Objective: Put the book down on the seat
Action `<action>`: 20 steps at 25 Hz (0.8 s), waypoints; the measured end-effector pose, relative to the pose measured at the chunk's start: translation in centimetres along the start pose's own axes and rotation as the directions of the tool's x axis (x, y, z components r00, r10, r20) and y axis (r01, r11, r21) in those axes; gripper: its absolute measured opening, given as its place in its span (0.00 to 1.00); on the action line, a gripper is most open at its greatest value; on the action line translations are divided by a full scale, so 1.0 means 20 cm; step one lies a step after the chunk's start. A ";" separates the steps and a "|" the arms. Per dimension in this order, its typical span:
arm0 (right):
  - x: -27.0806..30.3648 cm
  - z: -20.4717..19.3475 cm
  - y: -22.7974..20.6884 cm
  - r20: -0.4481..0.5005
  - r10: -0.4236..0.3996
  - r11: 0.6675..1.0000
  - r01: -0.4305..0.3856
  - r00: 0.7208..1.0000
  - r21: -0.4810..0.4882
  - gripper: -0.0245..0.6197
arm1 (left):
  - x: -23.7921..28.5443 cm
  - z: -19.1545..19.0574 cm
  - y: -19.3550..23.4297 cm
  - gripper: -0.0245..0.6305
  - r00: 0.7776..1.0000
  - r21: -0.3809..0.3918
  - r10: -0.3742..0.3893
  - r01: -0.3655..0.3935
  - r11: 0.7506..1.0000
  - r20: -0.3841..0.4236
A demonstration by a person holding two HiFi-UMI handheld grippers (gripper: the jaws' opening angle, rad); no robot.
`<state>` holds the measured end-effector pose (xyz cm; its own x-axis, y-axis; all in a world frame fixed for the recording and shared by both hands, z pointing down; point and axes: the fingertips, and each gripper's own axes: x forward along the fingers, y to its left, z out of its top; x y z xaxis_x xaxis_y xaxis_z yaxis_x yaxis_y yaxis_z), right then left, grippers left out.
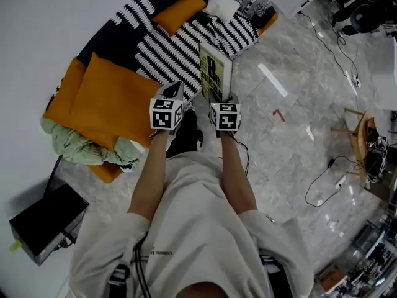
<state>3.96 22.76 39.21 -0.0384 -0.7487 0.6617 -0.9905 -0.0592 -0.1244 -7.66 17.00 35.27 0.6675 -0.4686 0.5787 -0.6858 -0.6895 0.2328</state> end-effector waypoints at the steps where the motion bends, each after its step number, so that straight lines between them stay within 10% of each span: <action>1: 0.02 -0.01 0.01 -0.008 0.007 1.000 -0.007 1.000 0.004 0.29 | 0.02 0.00 0.03 0.05 1.000 -0.014 0.003 -0.003 1.000 -0.004; 20: 0.51 0.00 -0.19 -0.196 0.018 0.998 -0.006 0.980 0.058 0.29 | 0.50 0.07 0.39 0.05 0.993 -0.180 0.022 -0.044 0.983 -0.119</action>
<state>7.39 15.26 46.41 -0.0809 -0.6057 0.7915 -0.9808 -0.0930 -0.1715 -6.02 6.17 41.78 0.6127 -0.4147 0.6728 -0.7554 -0.5573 0.3445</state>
